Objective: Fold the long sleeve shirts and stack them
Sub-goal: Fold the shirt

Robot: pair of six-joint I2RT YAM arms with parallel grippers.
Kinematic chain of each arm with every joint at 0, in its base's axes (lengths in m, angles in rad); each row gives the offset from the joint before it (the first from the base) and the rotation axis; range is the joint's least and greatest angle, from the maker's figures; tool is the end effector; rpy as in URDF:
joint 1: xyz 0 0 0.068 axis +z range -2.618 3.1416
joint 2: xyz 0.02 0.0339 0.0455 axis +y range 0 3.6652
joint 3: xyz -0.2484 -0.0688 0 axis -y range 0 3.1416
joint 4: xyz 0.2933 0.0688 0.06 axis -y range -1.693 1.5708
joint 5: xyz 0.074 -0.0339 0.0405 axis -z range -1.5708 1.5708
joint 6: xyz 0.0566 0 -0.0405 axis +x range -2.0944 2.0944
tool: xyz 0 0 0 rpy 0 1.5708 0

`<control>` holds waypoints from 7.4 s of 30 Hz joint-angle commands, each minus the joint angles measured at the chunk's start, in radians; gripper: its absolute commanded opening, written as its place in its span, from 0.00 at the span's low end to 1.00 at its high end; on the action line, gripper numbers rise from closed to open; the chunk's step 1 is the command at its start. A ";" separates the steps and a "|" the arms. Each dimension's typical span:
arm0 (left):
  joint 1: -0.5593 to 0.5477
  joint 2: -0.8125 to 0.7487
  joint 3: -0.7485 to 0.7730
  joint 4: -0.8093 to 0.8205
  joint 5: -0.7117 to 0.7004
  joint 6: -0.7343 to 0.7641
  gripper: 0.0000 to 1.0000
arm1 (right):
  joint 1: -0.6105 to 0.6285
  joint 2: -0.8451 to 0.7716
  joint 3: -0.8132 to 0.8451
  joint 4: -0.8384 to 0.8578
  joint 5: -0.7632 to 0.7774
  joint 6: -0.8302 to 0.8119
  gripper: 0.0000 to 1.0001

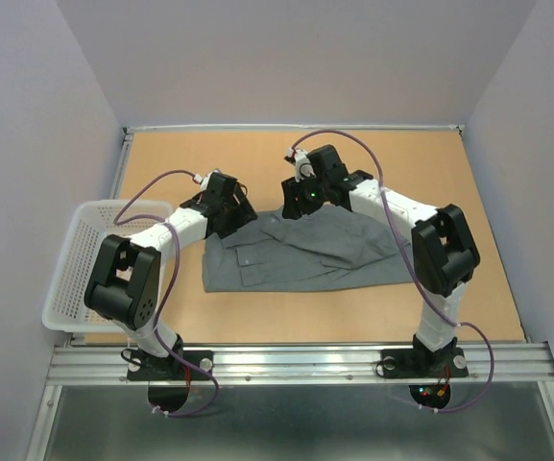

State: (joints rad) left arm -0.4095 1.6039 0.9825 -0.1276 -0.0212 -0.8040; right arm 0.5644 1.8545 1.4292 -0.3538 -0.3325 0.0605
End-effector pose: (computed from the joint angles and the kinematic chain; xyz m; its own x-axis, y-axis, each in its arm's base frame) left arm 0.3649 -0.1571 0.1509 -0.7098 -0.4768 -0.5185 -0.1835 0.8358 -0.5174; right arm 0.3891 0.2682 0.1960 -0.6350 -0.3344 -0.6964 -0.6647 0.6959 0.2719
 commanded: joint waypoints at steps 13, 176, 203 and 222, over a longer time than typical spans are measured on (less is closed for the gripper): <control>0.003 -0.154 -0.041 -0.023 0.003 0.152 0.76 | 0.002 0.268 0.198 0.035 -0.151 0.052 0.46; -0.094 -0.217 -0.243 0.335 -0.003 0.121 0.13 | -0.390 -0.552 -0.604 -0.093 0.340 0.516 0.70; -0.097 -0.222 -0.197 0.373 -0.043 0.223 0.17 | -0.541 -0.653 -0.995 0.401 0.038 0.825 0.59; -0.097 -0.183 -0.130 0.364 -0.028 0.239 0.17 | -0.552 -0.572 -1.056 0.566 0.029 0.858 0.38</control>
State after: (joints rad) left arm -0.5026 1.4250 0.8082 0.2153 -0.0357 -0.5865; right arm 0.0193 1.2785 0.3882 0.1333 -0.2962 0.9134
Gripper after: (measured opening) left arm 0.168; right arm 0.413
